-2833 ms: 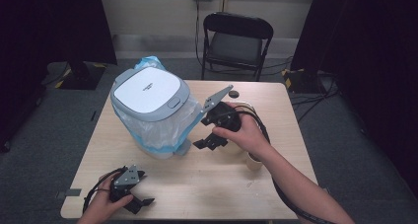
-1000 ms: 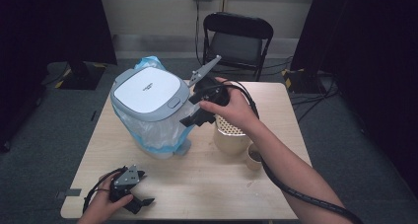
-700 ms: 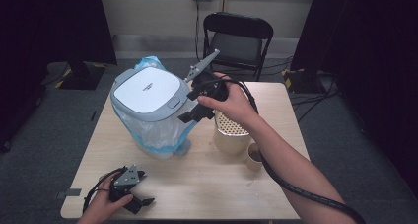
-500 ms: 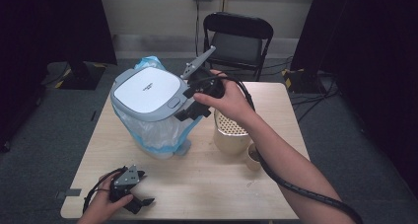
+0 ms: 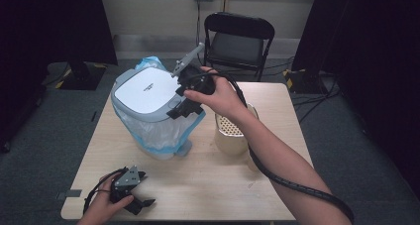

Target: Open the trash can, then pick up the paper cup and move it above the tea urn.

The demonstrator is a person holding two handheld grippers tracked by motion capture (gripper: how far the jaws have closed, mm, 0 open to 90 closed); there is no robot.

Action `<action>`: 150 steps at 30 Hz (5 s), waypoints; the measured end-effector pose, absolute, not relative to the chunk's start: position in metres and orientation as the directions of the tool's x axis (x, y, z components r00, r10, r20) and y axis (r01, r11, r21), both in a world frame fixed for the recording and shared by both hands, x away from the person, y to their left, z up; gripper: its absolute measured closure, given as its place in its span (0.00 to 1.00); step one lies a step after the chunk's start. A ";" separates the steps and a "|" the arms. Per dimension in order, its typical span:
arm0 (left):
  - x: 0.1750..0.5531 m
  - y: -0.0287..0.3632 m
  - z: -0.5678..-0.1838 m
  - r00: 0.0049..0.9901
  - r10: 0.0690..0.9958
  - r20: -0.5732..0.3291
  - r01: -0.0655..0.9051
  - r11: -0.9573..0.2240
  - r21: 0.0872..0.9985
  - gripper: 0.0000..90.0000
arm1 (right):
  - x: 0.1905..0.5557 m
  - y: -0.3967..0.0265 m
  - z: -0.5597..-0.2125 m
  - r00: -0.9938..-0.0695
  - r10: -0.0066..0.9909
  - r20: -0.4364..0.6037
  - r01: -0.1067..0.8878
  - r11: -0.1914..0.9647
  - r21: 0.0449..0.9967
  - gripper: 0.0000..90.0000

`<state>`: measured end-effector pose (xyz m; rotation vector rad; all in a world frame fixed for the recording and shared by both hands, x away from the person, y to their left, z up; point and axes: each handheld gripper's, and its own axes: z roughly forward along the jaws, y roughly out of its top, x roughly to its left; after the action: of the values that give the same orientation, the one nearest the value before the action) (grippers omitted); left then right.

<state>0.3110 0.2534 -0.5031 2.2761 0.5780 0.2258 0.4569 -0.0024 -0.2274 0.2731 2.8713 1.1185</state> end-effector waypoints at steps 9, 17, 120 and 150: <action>0.311 0.253 -0.503 0.882 0.471 -0.015 0.336 -0.606 0.721 0.00 | 0.462 0.004 -0.236 -0.983 0.179 0.035 0.156 0.724 0.672 0.18; 0.311 0.253 -0.503 0.882 0.470 -0.014 0.335 -0.607 0.721 0.00 | 0.461 0.009 -0.242 -0.985 0.169 0.035 0.149 0.729 0.668 0.17; 0.311 0.253 -0.503 0.883 0.469 -0.015 0.336 -0.609 0.719 0.00 | 0.422 -0.169 -0.315 -0.931 0.351 0.099 0.312 0.625 0.716 0.17; 0.311 0.253 -0.503 0.884 0.468 -0.015 0.335 -0.610 0.718 0.00 | 0.411 -0.226 -0.345 -0.897 0.427 0.114 0.372 0.590 0.717 0.17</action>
<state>0.3107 0.2533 -0.5033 2.2798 0.5743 0.2228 0.4113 -0.2263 -0.3452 0.6886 2.7381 1.2097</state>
